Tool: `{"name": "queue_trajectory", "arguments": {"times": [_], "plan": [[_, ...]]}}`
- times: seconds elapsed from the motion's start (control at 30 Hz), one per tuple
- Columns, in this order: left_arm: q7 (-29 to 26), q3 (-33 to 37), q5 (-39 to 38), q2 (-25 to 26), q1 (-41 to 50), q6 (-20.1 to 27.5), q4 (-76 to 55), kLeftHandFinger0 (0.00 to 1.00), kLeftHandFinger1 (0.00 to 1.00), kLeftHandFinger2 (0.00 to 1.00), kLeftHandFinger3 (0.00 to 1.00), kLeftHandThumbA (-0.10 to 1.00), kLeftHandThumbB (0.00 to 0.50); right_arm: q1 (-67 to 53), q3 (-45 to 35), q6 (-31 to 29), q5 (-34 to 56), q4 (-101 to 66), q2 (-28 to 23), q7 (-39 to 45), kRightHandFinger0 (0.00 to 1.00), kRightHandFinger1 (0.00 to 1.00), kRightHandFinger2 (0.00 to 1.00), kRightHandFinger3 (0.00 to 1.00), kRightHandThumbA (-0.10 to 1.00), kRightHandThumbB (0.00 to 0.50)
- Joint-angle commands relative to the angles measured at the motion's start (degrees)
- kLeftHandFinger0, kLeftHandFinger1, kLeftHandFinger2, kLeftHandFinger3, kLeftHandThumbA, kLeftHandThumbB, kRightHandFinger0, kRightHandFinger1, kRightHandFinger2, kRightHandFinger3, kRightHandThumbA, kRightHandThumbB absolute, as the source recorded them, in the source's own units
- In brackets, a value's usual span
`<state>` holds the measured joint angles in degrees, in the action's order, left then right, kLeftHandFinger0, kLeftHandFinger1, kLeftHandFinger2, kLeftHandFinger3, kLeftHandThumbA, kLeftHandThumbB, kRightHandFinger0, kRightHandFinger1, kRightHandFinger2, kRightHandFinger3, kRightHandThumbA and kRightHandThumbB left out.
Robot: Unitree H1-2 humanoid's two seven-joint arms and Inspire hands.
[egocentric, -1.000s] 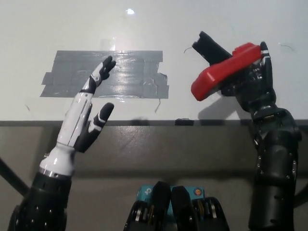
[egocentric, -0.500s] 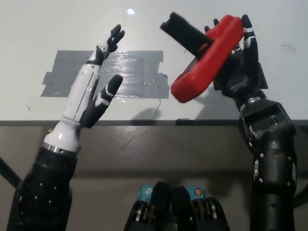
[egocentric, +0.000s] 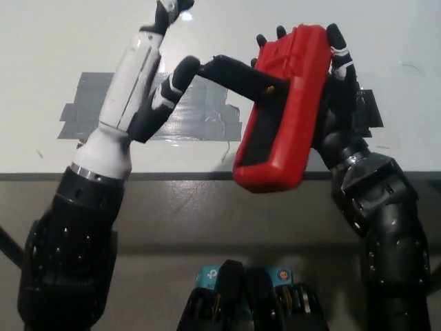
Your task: The robot first picks the multimeter with right hand and then unfolds the black stand on the back of it using left hand
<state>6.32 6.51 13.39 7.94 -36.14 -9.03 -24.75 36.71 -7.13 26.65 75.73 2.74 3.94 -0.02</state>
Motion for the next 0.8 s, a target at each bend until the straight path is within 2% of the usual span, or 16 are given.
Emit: {"name": "queue_trajectory", "arguments": {"times": [0.0, 0.1, 0.2, 0.3, 0.33, 0.43, 0.47, 0.53, 0.63, 0.7, 0.73, 0.77], "plan": [[1.41, -0.68, -0.71, 0.13, -2.70, -3.16, -2.35, 1.00, 1.00, 1.00, 1.00, 1.00, 0.303, 1.06, 1.62, 0.28, 7.33, -3.11, -0.60, 5.37, 0.00, 0.00, 0.18, 0.36, -0.10, 0.129], [1.52, -0.30, -0.98, 0.01, -2.72, -1.67, -2.59, 1.00, 1.00, 1.00, 1.00, 1.00, 0.270, 1.05, 1.70, 0.28, 7.90, -3.34, -0.65, 4.96, 0.00, 0.00, 0.21, 0.32, -0.10, 0.146], [1.65, 0.63, -0.08, -0.29, -2.27, -1.67, -3.74, 1.00, 1.00, 1.00, 1.00, 1.00, 0.264, 1.06, 1.31, 0.28, 7.32, -3.96, -0.59, 4.02, 0.00, 0.00, 0.19, 0.29, -0.10, 0.153], [1.58, 1.10, -0.88, -0.76, -1.32, -1.03, -4.67, 1.00, 1.00, 1.00, 1.00, 1.00, 0.279, 1.17, 0.78, 0.28, 6.60, -4.14, -0.46, 3.84, 0.00, 0.00, 0.19, 0.31, -0.10, 0.138], [1.67, 1.34, -1.49, -1.15, -0.79, -1.12, -5.48, 1.00, 1.00, 1.00, 1.00, 1.00, 0.300, 1.19, 0.48, 0.28, 5.87, -4.64, -0.34, 2.87, 0.00, 0.00, 0.17, 0.30, -0.10, 0.143], [1.98, 2.25, -0.90, -1.51, -0.36, -0.65, -6.69, 1.00, 1.00, 1.00, 1.00, 1.00, 0.301, 1.51, -0.23, 0.27, 5.16, -4.80, -0.24, 2.69, 0.00, 0.00, 0.15, 0.30, -0.10, 0.130], [2.42, 2.73, -0.89, -1.59, -0.12, -0.64, -7.54, 1.00, 1.00, 1.00, 1.00, 1.00, 0.291, 1.72, -0.33, 0.27, 5.35, -4.83, -0.16, 2.83, 0.00, 0.00, 0.17, 0.32, -0.10, 0.100], [2.67, 3.10, -0.74, -1.65, 0.11, -0.42, -8.12, 1.00, 1.00, 1.00, 1.00, 1.00, 0.283, 1.85, -0.55, 0.27, 5.47, -4.93, 0.17, 2.81, 0.00, 0.00, 0.25, 0.36, -0.10, 0.096], [3.04, 4.42, 0.17, -2.20, 1.09, -1.05, -9.89, 1.00, 1.00, 1.00, 1.00, 1.00, 0.300, 1.78, -1.32, 0.27, 5.66, -5.65, 1.45, 1.22, 0.00, 0.00, 0.31, 0.46, -0.10, 0.111], [3.22, 4.92, 0.61, -2.39, 1.28, -1.53, -10.59, 1.00, 1.00, 1.00, 1.00, 1.00, 0.301, 1.86, -1.69, 0.22, 5.07, -6.14, 1.91, 0.08, 0.00, 0.00, 0.30, 0.44, -0.10, 0.120], [3.26, 5.44, 1.16, -2.82, 1.34, -1.87, -11.16, 1.00, 1.00, 1.00, 1.00, 1.00, 0.307, 1.86, -1.90, -0.31, 4.34, -6.68, 2.32, -0.87, 0.00, 0.00, 0.32, 0.47, -0.10, 0.119], [3.33, 5.79, 1.59, -3.05, 1.33, -1.92, -11.45, 1.00, 1.00, 1.00, 1.00, 1.00, 0.308, 1.88, -1.99, -0.56, 3.73, -6.91, 2.38, -1.14, 0.00, 0.00, 0.33, 0.45, -0.10, 0.117]]}}
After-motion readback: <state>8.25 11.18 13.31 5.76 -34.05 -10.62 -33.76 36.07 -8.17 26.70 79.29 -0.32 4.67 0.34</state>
